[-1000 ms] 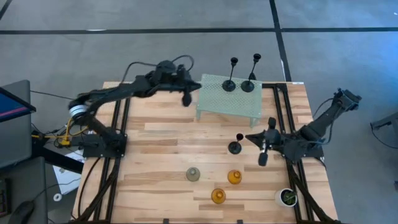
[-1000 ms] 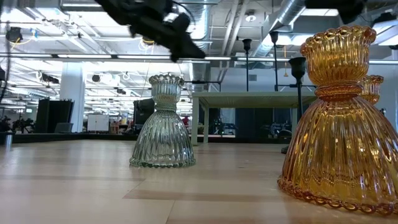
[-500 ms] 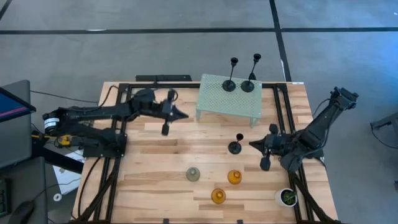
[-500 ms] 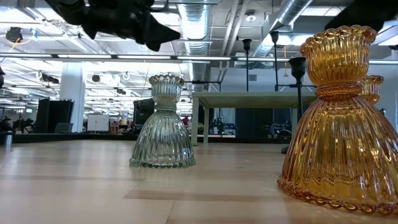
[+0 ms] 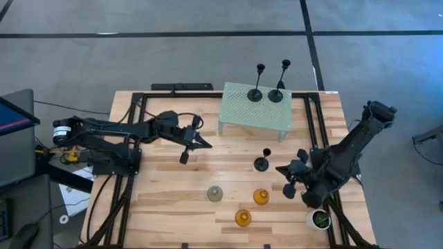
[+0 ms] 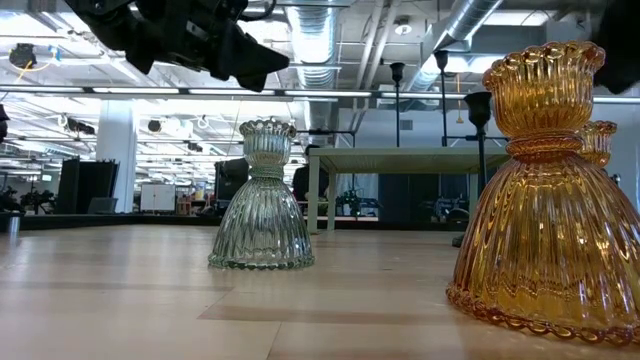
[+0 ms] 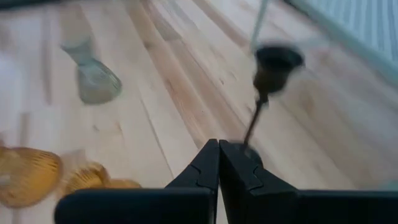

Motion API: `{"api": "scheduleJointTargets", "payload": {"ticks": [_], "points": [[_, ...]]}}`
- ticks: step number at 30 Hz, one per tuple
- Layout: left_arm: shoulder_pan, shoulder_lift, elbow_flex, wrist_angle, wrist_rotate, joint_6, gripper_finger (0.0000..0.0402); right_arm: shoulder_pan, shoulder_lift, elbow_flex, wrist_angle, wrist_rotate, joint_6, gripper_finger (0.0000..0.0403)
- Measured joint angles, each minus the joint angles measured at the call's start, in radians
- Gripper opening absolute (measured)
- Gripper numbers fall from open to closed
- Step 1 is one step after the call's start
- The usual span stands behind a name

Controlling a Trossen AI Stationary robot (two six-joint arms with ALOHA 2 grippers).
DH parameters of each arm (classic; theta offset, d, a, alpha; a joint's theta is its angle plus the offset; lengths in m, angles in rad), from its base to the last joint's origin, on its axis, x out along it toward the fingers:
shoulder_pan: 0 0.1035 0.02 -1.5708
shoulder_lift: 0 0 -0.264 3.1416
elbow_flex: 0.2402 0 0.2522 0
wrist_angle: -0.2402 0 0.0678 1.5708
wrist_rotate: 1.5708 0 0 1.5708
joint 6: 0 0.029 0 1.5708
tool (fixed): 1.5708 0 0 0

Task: Pick & Place candle stick holders
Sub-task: Put the top right black candle holder on the shelf

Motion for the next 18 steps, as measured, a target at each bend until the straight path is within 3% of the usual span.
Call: {"api": "scheduleJointTargets", "payload": {"ticks": [9,18], "points": [[-0.007,0.000,0.000,0.012,0.000,0.000,0.0005,0.041,0.222,0.000,-0.065,0.002,0.296,0.0000],[-0.007,0.000,0.000,0.017,0.000,0.000,0.0005,0.041,0.363,-0.026,-0.088,-0.004,0.437,0.0000]]}}
